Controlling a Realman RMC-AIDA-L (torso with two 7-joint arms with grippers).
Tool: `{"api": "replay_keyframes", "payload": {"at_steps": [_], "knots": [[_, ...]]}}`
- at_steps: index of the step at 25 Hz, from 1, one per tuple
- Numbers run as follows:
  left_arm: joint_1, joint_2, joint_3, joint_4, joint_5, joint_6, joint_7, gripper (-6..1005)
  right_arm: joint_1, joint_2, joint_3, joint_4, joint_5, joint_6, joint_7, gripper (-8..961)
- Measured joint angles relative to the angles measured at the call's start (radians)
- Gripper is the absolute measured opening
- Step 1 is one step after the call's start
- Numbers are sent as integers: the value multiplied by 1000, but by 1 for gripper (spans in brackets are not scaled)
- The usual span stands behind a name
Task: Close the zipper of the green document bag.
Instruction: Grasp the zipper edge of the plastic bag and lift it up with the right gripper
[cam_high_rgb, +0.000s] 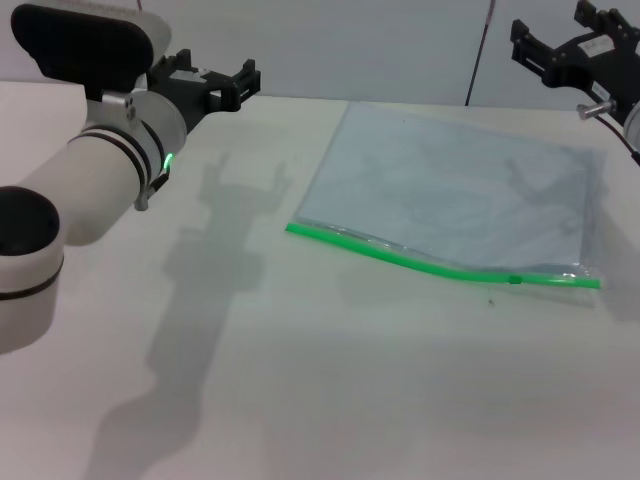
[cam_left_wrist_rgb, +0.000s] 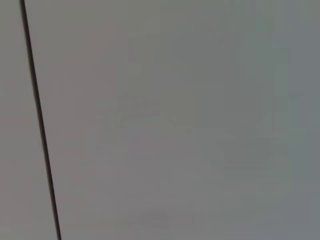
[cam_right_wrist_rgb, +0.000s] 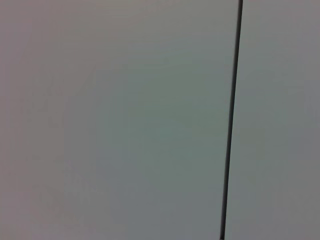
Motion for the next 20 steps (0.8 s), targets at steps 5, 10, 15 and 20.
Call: {"api": "replay_keyframes", "payload": {"at_steps": [5, 10, 15, 20], "knots": [[-1, -1, 0, 1, 1, 0, -8, 861, 2, -1, -5, 5, 0, 0, 0, 882], [-6, -1, 0, 9, 1, 0, -9, 861, 16, -3, -6, 23, 0, 0, 1, 881], [-17, -2, 2, 31, 0, -1, -17, 861, 25, -3, -7, 38, 0, 0, 1, 881], [-24, -3, 6, 45, 0, -1, -23, 861, 26, -3, -7, 50, 0, 0, 1, 881]]}}
